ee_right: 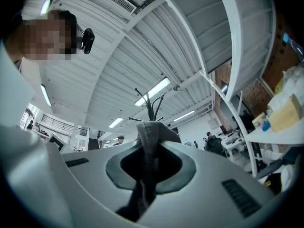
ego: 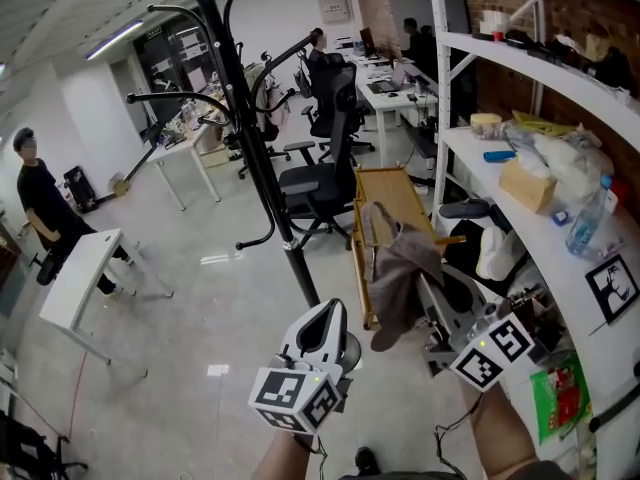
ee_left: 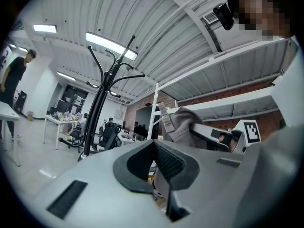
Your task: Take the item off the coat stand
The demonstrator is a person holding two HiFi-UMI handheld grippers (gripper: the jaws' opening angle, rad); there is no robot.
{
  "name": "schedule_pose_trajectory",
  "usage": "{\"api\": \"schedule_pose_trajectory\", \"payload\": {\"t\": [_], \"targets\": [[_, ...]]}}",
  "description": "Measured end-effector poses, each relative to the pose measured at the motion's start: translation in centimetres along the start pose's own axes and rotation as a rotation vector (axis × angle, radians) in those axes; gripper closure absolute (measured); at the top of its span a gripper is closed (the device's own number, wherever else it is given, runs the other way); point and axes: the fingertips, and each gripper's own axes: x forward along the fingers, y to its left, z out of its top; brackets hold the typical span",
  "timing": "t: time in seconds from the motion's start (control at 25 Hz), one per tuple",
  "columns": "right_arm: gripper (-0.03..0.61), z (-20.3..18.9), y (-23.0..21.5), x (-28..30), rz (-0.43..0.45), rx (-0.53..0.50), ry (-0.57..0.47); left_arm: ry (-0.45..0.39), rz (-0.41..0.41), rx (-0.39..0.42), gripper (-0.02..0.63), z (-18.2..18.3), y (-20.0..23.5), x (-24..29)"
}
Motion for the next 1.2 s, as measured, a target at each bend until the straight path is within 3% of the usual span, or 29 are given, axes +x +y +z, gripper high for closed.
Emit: {"api": "schedule_pose_trajectory", "payload": {"t": [0.56,1.2], "targets": [[0.549,-2.2,1.5,-2.9,0.042,0.012,0.076,0.013,0.081,-0.007,0.606,-1.6,-2.1,-3.4],[0.549,-2.2,2.9,-5.7,0.039,0.008,0.124,0.001,0.085,-0.048,0.607,-1.9,-4.1,-5.9]]}}
